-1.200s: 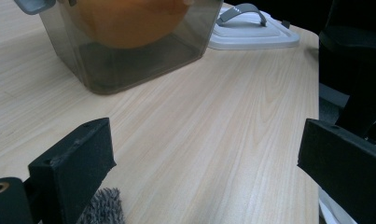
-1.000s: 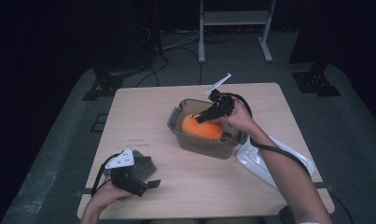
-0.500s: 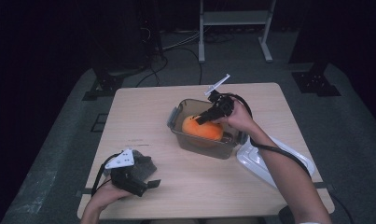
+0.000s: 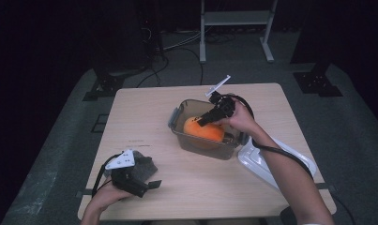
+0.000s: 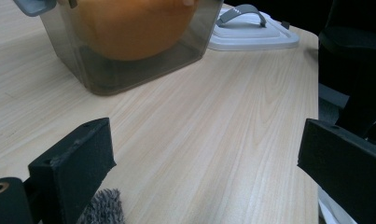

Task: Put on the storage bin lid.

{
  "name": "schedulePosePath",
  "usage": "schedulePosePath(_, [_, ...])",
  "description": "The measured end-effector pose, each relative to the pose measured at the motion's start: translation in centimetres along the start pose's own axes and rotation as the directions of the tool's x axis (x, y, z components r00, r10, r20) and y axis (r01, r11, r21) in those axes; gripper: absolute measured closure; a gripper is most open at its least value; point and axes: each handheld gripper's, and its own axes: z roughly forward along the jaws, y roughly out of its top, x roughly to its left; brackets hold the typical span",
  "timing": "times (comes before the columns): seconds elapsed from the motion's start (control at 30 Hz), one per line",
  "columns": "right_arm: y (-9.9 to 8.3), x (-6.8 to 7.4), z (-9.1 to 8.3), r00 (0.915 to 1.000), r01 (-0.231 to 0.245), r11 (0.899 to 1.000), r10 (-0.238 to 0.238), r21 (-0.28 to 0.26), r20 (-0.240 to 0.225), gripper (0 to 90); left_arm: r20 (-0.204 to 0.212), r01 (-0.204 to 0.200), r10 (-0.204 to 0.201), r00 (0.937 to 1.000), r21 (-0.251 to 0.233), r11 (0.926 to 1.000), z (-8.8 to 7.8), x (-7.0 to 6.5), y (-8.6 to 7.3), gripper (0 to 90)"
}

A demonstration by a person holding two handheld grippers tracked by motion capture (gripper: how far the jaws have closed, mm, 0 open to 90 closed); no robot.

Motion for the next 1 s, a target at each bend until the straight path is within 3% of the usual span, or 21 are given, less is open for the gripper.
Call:
schedulePosePath(0.4, [-0.2,0.1,0.0,1.0000,-0.010,1.000,0.010,0.016,0.000,62.7,0.000,-0.001,0.001,1.0000,0.001,1.0000,0.0,0.0,0.0,2.8])
schedulePosePath(0.7, [-0.5,0.0,-1.0,0.9996,-0.021,1.000,0.021,-0.020,-0.021,61.4,0.002,0.000,0.000,1.0000,0.001,1.0000,0.1,-0.1,0.0,2.8])
schedulePosePath(1.0, [-0.9,0.8,-2.5,0.9994,-0.002,0.998,0.000,-0.055,-0.034,58.0,0.002,-0.001,0.001,1.0000,0.002,1.0000,0.2,-0.1,0.1,2.8])
